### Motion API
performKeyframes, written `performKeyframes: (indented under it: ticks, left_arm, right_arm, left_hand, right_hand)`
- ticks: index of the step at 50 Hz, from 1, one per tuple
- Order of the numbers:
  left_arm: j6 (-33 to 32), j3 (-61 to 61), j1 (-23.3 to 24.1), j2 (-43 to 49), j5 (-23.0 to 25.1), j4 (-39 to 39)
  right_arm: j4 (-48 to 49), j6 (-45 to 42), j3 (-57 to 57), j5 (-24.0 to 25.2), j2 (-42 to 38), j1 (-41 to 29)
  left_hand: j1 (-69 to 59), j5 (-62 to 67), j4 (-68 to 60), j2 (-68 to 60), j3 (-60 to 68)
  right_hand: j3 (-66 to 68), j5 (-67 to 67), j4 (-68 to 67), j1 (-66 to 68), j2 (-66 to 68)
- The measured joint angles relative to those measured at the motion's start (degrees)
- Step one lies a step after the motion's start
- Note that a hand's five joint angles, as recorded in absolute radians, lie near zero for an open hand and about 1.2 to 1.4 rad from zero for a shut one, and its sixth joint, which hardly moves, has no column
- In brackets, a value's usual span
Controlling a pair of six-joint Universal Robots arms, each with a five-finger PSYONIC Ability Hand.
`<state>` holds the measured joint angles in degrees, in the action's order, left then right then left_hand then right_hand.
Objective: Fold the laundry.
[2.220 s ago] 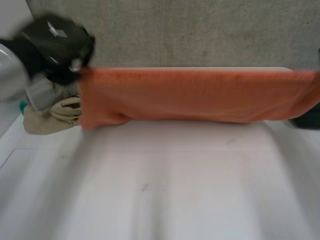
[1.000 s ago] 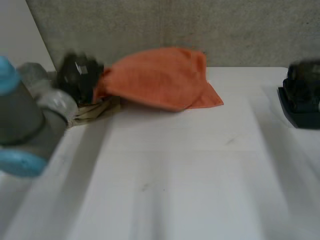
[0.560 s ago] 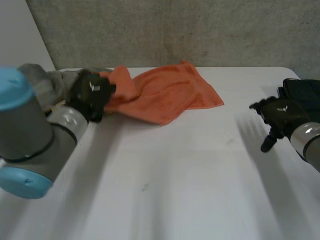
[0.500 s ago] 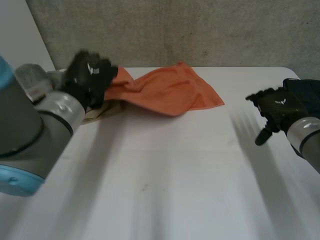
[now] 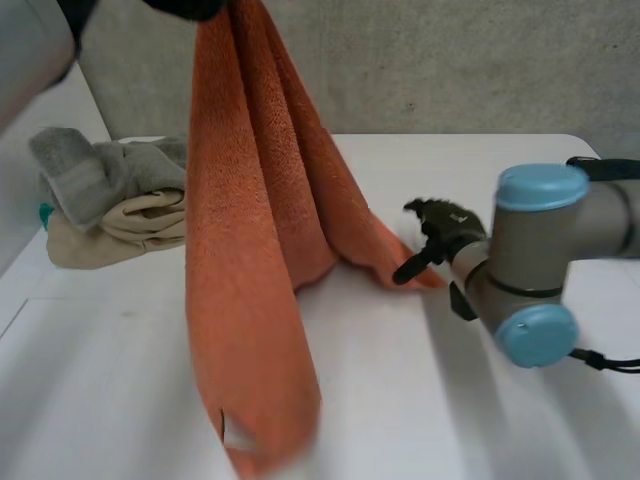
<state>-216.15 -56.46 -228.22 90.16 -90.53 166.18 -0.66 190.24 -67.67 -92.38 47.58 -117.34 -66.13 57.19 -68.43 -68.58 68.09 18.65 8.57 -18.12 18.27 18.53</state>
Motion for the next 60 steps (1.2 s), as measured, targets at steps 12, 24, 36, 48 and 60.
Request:
performKeyframes:
  ticks: [12,24,36,48,60]
  left_arm:
    - [0.22,2.83,-0.91,-0.34,-1.22,-0.7]
    - [1.9,1.88,-1.65,-0.34,-0.73,-1.97]
    - [11.44,-14.22,-6.61,4.31,0.89,-4.25]
    - [17.96,-20.1,-12.46,21.6,14.14,-2.91]
    - [17.62,-12.33,-12.57,36.73,16.22,-4.97]
  right_arm:
    - [-3.82,0.81,-3.15,0.68,1.98,-0.09]
    - [-3.35,-8.36,-13.19,12.61,13.54,3.87]
    - [-5.99,-23.08,-15.24,15.12,16.09,5.93]
    - [0.81,-29.14,-14.85,20.38,7.2,2.62]
    - [8.71,-30.93,-12.72,20.46,1.98,0.33]
  left_hand:
    - [0.0,0.0,0.0,0.0,0.0]
    - [0.0,0.0,0.0,0.0,0.0]
    - [45.48,-48.06,48.85,48.63,-48.18]
    - [45.62,-48.61,49.27,49.04,-48.55]
    - [40.54,-42.21,43.55,43.35,-42.79]
  right_hand:
    - [20.81,20.85,-21.2,21.47,20.99]
    - [4.88,3.09,-4.61,5.1,4.83]
    - [8.19,8.37,-8.7,8.99,8.54]
    - [18.92,18.98,-19.24,18.94,18.43]
    - [26.67,26.23,-27.15,27.07,26.79]
